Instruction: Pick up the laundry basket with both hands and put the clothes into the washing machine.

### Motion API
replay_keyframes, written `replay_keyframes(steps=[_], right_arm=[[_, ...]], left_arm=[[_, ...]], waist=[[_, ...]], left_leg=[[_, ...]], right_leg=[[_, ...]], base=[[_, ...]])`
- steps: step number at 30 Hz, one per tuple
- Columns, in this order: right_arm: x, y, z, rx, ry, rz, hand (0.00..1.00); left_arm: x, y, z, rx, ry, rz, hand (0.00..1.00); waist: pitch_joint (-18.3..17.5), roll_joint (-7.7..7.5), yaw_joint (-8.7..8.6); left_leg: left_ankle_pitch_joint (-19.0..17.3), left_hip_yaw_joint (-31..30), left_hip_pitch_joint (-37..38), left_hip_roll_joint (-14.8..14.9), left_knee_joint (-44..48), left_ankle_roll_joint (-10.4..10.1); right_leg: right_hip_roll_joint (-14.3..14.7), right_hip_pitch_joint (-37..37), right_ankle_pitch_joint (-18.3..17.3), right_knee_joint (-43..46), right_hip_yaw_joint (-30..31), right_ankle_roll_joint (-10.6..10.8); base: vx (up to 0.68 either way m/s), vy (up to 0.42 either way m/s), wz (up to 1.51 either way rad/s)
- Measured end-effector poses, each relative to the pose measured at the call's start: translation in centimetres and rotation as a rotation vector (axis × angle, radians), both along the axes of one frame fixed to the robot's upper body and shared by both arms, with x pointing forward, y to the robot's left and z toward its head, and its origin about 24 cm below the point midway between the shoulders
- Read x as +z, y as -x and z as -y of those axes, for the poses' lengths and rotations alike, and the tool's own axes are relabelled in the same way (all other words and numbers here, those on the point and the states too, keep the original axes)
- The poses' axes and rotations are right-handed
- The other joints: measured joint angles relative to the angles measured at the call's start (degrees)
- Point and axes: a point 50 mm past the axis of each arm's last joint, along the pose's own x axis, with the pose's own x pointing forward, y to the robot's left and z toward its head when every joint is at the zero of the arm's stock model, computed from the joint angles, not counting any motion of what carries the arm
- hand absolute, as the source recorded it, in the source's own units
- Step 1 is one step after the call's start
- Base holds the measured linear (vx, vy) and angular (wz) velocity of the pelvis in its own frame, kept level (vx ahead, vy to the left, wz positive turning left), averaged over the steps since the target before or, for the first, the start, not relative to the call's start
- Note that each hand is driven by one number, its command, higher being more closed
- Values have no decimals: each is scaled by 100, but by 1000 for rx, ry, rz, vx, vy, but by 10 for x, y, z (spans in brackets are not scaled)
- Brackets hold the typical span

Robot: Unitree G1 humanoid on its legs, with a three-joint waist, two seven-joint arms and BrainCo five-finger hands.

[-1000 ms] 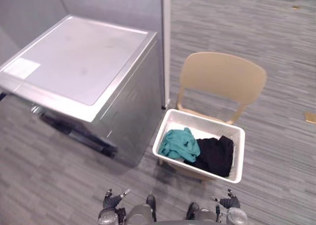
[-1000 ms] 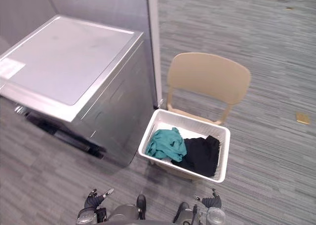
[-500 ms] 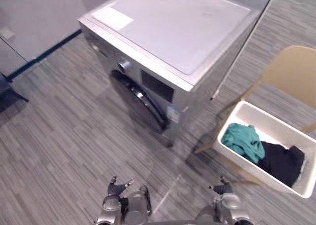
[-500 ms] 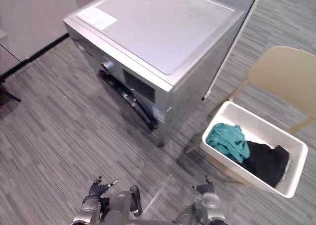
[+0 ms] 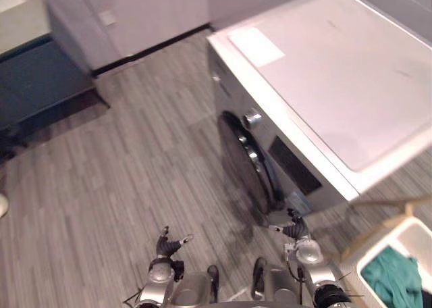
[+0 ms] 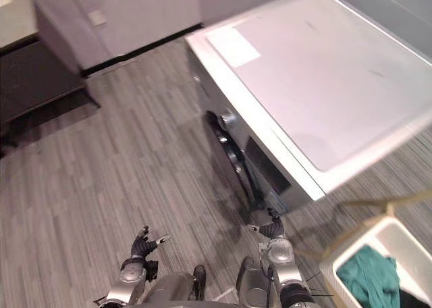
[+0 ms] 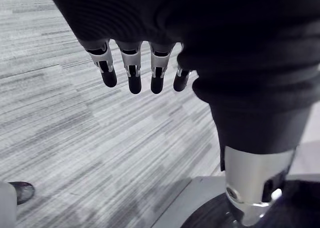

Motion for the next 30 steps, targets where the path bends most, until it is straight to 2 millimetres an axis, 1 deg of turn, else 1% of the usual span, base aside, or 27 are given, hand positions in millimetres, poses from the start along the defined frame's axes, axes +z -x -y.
replay_keyframes(steps=[1, 2, 3, 5, 7, 10, 12, 13, 14, 15, 16, 18, 20, 21, 22, 23, 25, 27, 28, 29, 30], right_arm=[[-2, 2, 0, -23, -1, -15, 0], [-6, 8, 1, -37, -11, -31, 0], [-10, 13, -1, -40, -18, -48, 0], [-14, 17, -4, -46, -26, -80, 0], [-15, 19, -7, -45, -36, -86, 0], [-4, 9, -7, -36, -7, -23, 0], [14, -7, -6, -35, 40, 82, 0], [17, -10, -6, -30, 47, 100, 0], [21, -14, -7, -27, 54, 120, 0], [23, -16, -7, -26, 55, 134, 0], [27, -21, -8, -23, 55, 149, 0], [28, -23, -9, -20, 52, 156, 0], [32, -28, -14, -3, 47, 170, 0], [36, -34, -20, 25, 46, 186, 0], [39, -38, -21, 16, 45, 197, 0], [42, -42, -22, 28, 48, 210, 0], [46, -47, -32, 56, 42, 228, 0], [53, -54, -54, 142, 37, 260, 0], [55, -55, -61, 165, 29, 266, 0], [60, -60, -73, 215, 22, 280, 0], [69, -69, -88, 271, 13, 301, 0]], left_arm=[[0, 1, -1, 0, -4, -2, 0], [0, 2, -5, -1, -13, -7, 0], [-2, 5, -6, -1, -16, -18, 0], [-4, 10, -6, 0, -16, -32, 0], [-5, 14, -7, 1, -18, -42, 0], [-6, 16, -4, -3, -12, -49, 0], [-6, 16, -2, -12, -12, -48, 0], [-6, 16, -1, -17, -12, -49, 0], [-7, 17, 0, -26, -11, -52, 0], [-7, 19, 2, -28, -8, -56, 0], [-9, 23, 3, -24, -2, -67, 0], [-10, 25, 2, -22, -3, -73, 0], [-11, 28, 2, -20, -4, -79, 0], [-10, 27, 2, -20, -4, -72, 0], [-8, 26, 2, -20, -4, -64, 0], [-8, 25, 2, -20, -4, -60, 0], [-8, 26, 0, -19, -8, -61, 0], [-4, 19, -1, -21, -15, -33, 0], [-2, 16, -1, -22, -15, -22, 0], [2, 6, 2, -28, -12, 9, 0], [9, -5, 5, -34, -8, 52, 0]], waist=[[-15, -35, 33], [-7, -109, 76], [-20, -153, 82], [-25, -159, 82], [-45, -169, 75], [-66, -138, 61], [-71, -130, 59], [-76, -120, 66], [-85, -95, 70], [-103, -58, 71], [-149, 40, 67], [-136, 77, 75], [-106, 127, 80], [-90, 154, 85], [-75, 177, 93], [-59, 196, 93], [-30, 224, 110], [13, 237, 142], [21, 250, 177], [77, 303, 269], [198, 364, 326]], left_leg=[[8, -24, -4, -19, -12, 11], [7, -84, 35, -47, -41, 12], [7, -123, 92, -75, -43, 12], [8, -161, 245, -80, -45, 14], [9, -161, 318, -72, -60, 14], [80, -155, 303, -10, -244, 73], [268, -169, 312, 37, -491, 78], [325, -175, 315, 45, -560, 98], [380, -182, 333, 69, -665, 46], [400, -202, 343, 95, -753, 74], [414, -220, 342, 164, -915, 93], [486, -222, 320, 179, -1025, 131], [497, -225, 207, 176, -1052, 119], [525, -224, 78, 166, -1047, 89], [537, -226, -21, 157, -1041, 73], [540, -228, -114, 146, -1024, 70], [537, -259, -269, 126, -928, 73], [537, -335, -537, 96, -619, 68], [537, -372, -595, 96, -558, 68], [535, -482, -675, 103, -488, 70], [537, -653, -738, 103, -430, 64]], right_leg=[[-16, 23, 1, -24, 9, 2], [-19, 127, 3, -116, 9, 5], [-22, 249, 8, -192, 10, 13], [-22, 410, 45, -193, 23, 70], [-5, 514, 45, -270, 28, 71], [91, 517, 52, -537, 33, 84], [158, 482, 80, -662, 32, 126], [172, 474, 95, -694, 32, 147], [194, 460, 100, -722, 32, 152], [222, 439, 100, -750, 31, 153], [291, 361, 146, -780, 34, 168], [300, 272, 184, -767, 36, 158], [301, 149, 270, -776, 41, 159], [293, 17, 307, -773, 58, 167], [285, -77, 322, -767, 57, 194], [273, -162, 353, -760, 54, 200], [256, -283, 397, -682, 50, 179], [219, -485, 397, -456, 31, 160], [220, -525, 381, -419, 19, 157], [231, -549, 364, -363, -71, 140], [237, -541, 327, -322, -225, 84]], base=[[129, 66, 34], [110, 32, 37], [123, 32, 30], [62, 0, 13], [-8, -21, -3], [-64, -72, -11], [-125, -76, 4], [-132, -59, 8], [-110, -38, 5], [-145, -18, 1], [-148, -4, -1], [-185, 27, 0], [-183, 48, -1], [-179, 57, -3], [-174, 53, 0], [-156, 47, 3], [-117, 29, 2], [-121, -6, 1], [-121, -46, 15], [-134, -72, 40], [-145, -84, 47]])
